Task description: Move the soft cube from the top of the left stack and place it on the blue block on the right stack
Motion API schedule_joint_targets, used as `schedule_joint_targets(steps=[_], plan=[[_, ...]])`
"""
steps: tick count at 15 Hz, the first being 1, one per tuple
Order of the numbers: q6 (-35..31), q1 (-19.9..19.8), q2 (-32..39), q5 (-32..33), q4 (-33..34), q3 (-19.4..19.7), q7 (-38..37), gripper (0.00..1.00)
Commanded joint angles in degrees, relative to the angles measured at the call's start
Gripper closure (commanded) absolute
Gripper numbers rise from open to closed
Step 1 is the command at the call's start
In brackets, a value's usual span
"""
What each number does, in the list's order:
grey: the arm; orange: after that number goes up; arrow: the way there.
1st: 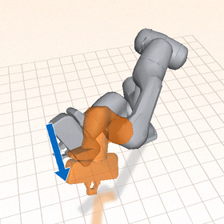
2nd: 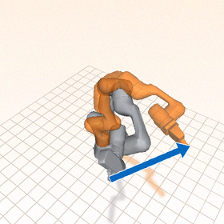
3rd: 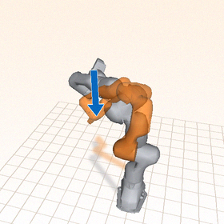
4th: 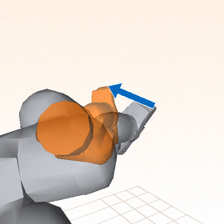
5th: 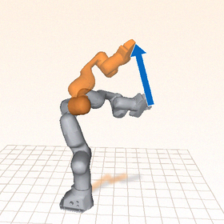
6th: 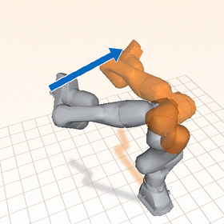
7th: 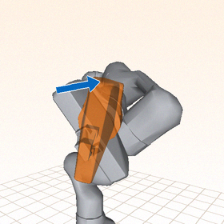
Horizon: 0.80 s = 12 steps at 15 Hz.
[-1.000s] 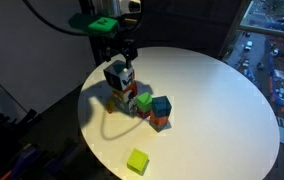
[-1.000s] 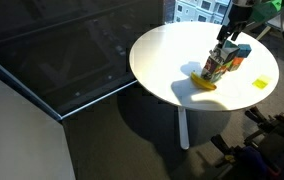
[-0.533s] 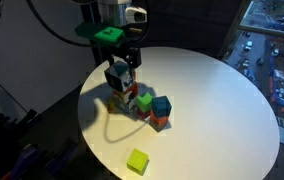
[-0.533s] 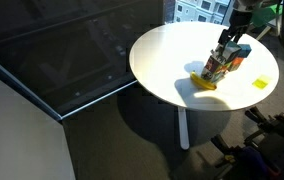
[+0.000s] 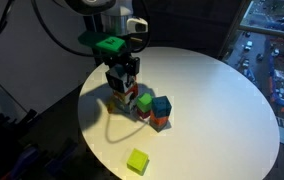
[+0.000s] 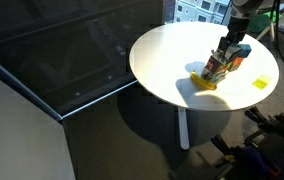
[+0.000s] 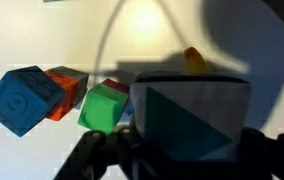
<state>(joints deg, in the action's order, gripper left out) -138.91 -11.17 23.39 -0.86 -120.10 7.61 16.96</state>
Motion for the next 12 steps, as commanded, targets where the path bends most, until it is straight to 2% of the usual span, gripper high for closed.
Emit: schedule_joint_targets(steps=[1, 3, 12], plan=[[1.25, -0.66, -0.32, 0.96, 0.99, -0.45, -0.57, 0.57], [1.77, -0.66, -1.18, 1.08, 0.89, -0.42, -0.42, 0.69], [6.24, -0.52, -4.51, 2.08, 1.36, 0.52, -1.31, 0.86]])
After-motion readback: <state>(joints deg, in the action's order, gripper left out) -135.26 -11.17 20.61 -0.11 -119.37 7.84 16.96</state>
